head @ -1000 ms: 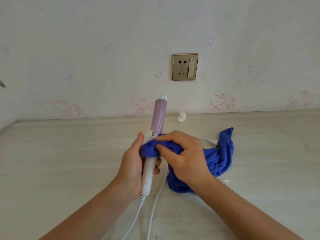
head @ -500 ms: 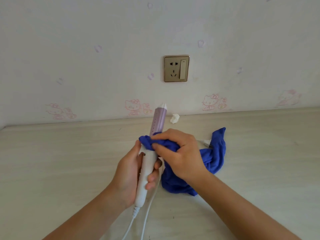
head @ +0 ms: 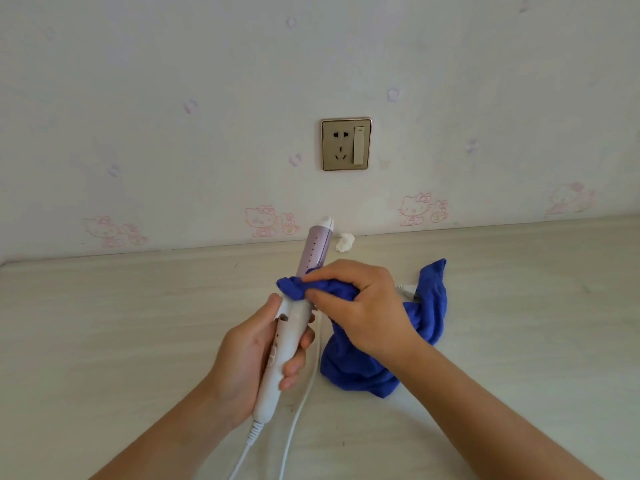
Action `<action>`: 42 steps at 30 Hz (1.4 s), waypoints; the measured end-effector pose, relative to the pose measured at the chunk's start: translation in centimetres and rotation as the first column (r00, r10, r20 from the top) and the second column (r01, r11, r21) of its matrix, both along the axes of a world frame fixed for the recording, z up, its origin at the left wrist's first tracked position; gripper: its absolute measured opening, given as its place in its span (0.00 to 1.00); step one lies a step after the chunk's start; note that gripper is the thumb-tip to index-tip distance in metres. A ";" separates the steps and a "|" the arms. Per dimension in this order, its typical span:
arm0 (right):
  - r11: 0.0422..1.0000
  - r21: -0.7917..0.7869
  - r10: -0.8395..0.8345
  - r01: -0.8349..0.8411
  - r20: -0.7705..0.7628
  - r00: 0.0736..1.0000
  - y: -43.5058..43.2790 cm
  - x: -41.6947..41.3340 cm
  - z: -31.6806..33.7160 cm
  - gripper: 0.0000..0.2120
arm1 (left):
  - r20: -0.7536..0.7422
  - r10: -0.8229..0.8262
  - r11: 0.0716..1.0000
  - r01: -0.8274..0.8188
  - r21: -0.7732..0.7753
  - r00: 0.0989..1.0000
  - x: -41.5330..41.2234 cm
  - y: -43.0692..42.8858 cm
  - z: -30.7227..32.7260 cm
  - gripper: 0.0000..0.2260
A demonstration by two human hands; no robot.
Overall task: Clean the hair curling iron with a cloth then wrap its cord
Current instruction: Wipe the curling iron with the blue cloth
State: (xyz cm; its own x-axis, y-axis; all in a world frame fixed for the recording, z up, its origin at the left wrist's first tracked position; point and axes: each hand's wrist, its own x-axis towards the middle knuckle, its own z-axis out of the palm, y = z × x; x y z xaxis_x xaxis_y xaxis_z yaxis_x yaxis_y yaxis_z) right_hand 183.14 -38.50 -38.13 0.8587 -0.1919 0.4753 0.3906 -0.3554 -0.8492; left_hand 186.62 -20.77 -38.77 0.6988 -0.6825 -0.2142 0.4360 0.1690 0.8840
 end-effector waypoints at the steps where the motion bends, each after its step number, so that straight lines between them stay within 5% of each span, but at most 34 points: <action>1: 0.998 0.026 -0.064 0.064 0.019 0.998 -0.3 0.1 0.2 0.10 | 0.000 -0.018 1.000 0.018 -0.006 1.000 -0.1 0.0 -0.1 0.23; 5: 0.947 0.178 -0.283 0.267 0.073 0.956 -2.4 0.2 1.3 0.14 | 0.057 -0.088 0.996 0.087 0.009 0.994 -0.8 -0.2 -0.9 0.23; 11: 0.997 0.018 0.072 -0.072 -0.008 0.997 -0.2 0.1 -0.1 0.12 | 0.121 0.028 1.000 -0.028 -0.003 0.992 0.4 0.1 -0.5 0.24; 18: 0.962 0.175 -0.227 0.211 0.077 0.971 -2.3 0.0 0.8 0.14 | 0.077 -0.045 0.997 0.040 0.065 0.996 -0.4 -0.1 -0.9 0.31; 24: 0.992 0.048 0.118 -0.119 0.025 0.993 -0.2 -0.5 0.3 0.14 | -0.058 -0.099 0.993 0.095 -0.068 0.993 1.0 0.3 -0.1 0.22; 31: 0.969 0.162 -0.200 0.187 0.064 0.978 -2.5 -0.2 1.0 0.15 | -0.122 -0.252 0.966 0.243 -0.084 0.960 0.3 0.3 -0.3 0.21; 37: 0.979 0.080 0.194 -0.188 -0.064 0.979 -0.4 -0.5 0.2 0.10 | 0.029 -0.182 0.979 0.178 0.097 0.983 1.1 1.0 0.3 0.20; 42: 0.972 0.195 -0.138 0.130 0.030 0.990 -2.1 -0.4 1.1 0.11 | -0.006 -0.268 0.960 0.268 0.076 0.963 0.8 1.0 0.6 0.22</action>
State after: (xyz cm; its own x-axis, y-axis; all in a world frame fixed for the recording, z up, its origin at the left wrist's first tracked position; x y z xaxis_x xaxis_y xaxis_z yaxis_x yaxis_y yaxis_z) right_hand 182.76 -40.56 -37.03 0.7986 -0.3951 0.4540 0.3881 -0.2385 -0.8902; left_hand 187.46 -19.77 -38.13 0.4935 -0.8270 -0.2692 0.4521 -0.0204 0.8917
